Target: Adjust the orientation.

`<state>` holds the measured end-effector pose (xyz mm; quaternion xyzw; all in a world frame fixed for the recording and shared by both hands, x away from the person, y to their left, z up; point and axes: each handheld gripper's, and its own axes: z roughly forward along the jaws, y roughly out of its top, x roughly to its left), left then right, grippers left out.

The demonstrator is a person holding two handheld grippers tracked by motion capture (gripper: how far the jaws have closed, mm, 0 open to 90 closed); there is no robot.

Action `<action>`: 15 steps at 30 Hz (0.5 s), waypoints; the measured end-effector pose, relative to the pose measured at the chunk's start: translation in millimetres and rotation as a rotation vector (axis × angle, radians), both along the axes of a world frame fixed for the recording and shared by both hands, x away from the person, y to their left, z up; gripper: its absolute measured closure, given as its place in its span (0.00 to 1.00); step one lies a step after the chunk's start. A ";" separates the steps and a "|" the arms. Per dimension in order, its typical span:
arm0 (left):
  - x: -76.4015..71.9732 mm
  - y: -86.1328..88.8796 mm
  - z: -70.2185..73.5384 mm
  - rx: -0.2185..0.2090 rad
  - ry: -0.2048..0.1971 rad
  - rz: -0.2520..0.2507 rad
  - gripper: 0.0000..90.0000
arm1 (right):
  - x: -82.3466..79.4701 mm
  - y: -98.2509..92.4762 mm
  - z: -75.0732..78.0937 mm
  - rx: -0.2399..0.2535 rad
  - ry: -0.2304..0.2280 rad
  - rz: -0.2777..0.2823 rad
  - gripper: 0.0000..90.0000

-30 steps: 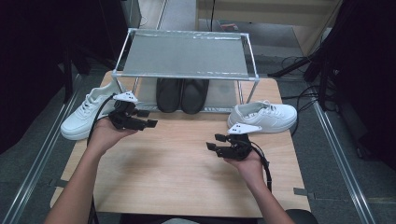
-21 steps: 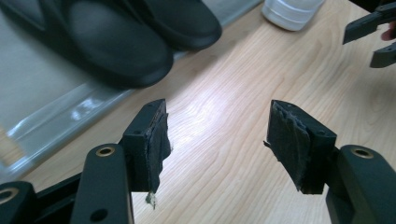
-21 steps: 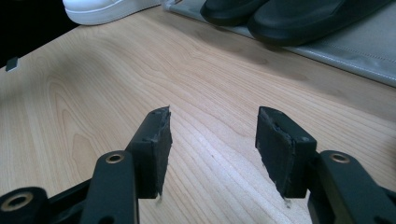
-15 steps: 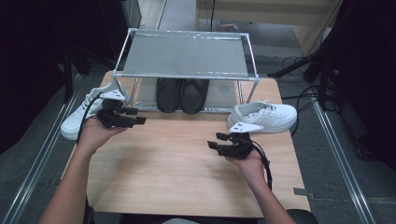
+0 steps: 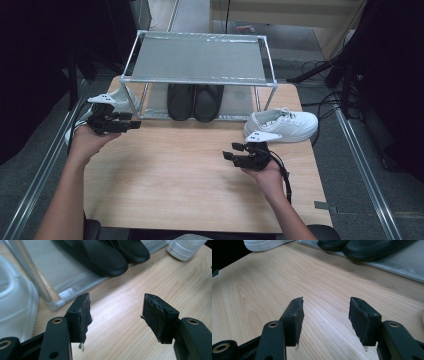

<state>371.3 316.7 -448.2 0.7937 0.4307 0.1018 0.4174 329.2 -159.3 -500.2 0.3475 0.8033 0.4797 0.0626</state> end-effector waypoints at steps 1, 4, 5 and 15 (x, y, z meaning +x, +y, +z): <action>0.1 2.7 -0.1 -0.004 -0.002 0.011 0.44 | 0.1 -0.2 -0.1 0.002 -0.001 -0.001 0.52; 1.8 12.6 -0.9 0.001 -0.004 0.036 0.44 | -0.3 -1.0 -0.6 -0.002 0.004 -0.005 0.52; 2.5 16.2 -1.2 -0.001 -0.002 0.042 0.44 | -0.7 -1.2 -0.8 -0.004 0.008 -0.007 0.52; 12.7 49.4 -4.3 0.001 -0.009 0.115 0.45 | -6.3 -6.6 -3.9 -0.021 0.009 -0.024 0.51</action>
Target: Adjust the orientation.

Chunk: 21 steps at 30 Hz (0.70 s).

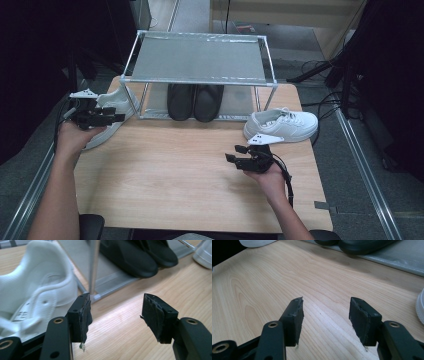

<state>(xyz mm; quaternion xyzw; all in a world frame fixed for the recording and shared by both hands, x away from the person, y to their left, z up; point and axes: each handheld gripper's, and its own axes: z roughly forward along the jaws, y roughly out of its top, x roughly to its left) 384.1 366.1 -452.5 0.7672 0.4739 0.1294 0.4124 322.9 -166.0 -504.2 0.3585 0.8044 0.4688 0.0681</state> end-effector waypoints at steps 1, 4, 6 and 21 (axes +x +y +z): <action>1.2 2.7 0.0 0.000 0.000 0.008 0.45 | -0.7 -0.7 -0.2 0.000 0.000 -0.003 0.51; 6.9 11.0 3.1 0.009 0.002 0.030 0.45 | -2.9 -3.4 -1.4 -0.005 0.004 -0.012 0.51; 11.5 14.0 5.2 0.014 0.007 0.033 0.46 | -3.7 -4.7 -2.2 -0.008 0.000 -0.016 0.51; 37.5 38.6 -2.0 -0.038 -0.001 0.091 0.53 | -6.5 -7.6 -4.6 -0.041 -0.005 -0.029 0.51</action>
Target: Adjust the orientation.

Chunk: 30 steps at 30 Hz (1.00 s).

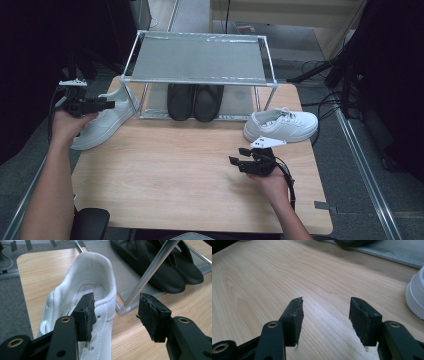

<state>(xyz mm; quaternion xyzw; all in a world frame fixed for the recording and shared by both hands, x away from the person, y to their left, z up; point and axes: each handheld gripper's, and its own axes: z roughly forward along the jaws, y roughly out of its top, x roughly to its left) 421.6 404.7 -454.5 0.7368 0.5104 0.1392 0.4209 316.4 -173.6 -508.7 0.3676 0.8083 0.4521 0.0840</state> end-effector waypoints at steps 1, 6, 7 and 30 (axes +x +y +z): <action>0.5 -0.7 1.6 0.013 -0.003 -0.005 0.52 | -0.1 0.7 -0.3 -0.003 0.001 0.001 0.51; 6.0 2.9 2.2 0.021 -0.002 0.016 0.52 | -0.3 3.5 -1.3 -0.011 0.006 0.011 0.51; 8.5 3.0 -2.4 0.033 0.022 0.017 0.52 | -0.5 4.0 -1.4 -0.014 0.007 0.013 0.51; 13.3 3.5 -26.0 0.045 0.110 -0.054 0.91 | 2.9 4.4 -4.6 -0.033 0.007 0.010 0.50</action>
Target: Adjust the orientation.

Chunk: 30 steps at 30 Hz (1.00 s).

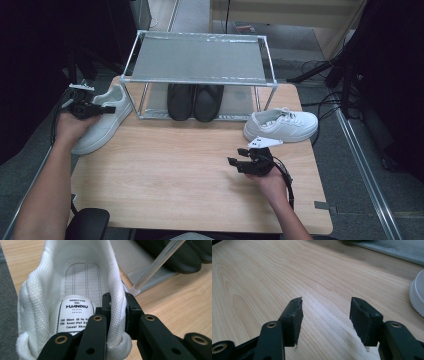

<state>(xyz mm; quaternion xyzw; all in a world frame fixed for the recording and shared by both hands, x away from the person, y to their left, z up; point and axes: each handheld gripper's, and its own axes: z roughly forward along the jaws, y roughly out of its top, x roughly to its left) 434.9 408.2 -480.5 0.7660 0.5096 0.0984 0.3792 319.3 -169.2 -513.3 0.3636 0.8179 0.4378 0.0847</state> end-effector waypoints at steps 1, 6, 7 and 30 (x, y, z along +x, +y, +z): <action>-0.7 0.3 1.1 0.000 0.004 0.000 0.91 | 0.2 0.0 0.0 0.001 -0.001 0.002 0.50; -7.8 3.2 9.0 -0.019 0.021 0.022 0.91 | 0.5 0.7 0.6 0.003 0.002 0.003 0.50; -9.9 4.4 10.7 -0.034 0.022 0.033 0.92 | 0.5 1.1 0.8 0.002 0.003 0.003 0.50; -96.3 -10.3 31.1 -0.087 0.000 0.075 0.92 | 18.1 25.5 5.9 0.043 0.021 0.076 0.50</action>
